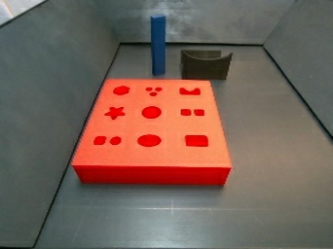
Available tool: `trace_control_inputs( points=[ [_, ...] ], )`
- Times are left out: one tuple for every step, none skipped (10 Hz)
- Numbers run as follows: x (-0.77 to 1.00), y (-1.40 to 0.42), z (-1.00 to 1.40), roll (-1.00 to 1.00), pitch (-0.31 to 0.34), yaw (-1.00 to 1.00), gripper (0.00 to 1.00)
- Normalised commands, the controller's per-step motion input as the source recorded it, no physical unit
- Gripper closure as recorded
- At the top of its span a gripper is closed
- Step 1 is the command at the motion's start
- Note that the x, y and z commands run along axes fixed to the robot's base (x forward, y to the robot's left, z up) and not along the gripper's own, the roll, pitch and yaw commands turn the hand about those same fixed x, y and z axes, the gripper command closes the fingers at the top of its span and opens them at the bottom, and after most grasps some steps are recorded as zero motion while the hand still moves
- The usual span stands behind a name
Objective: Pick up the rectangle object. Move up. Move to above the board. Insert the rectangle object.
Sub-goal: Pick up the rectangle object.
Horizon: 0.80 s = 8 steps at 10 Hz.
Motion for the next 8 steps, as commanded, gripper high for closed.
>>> trace_control_inputs(
  points=[
    [0.00, 0.00, 0.00, 0.01, 0.001, 0.00, 0.00],
    [0.00, -0.01, -0.02, 0.00, 0.000, 0.00, 0.00],
    [0.00, -0.39, -0.02, 0.01, -0.066, 0.36, 0.00],
    [-0.14, -0.63, 0.00, 0.07, -0.134, 0.53, 0.00],
    [-0.13, -0.55, 0.00, 0.05, -0.159, 0.65, 0.00],
    [-0.13, -0.43, 0.00, 0.03, -0.164, 0.80, 0.00],
    [-0.04, -0.11, -0.10, 0.02, -0.127, 1.00, 0.00],
    [0.00, 0.00, -0.24, 0.00, -0.081, 1.00, 0.00]
  ],
)
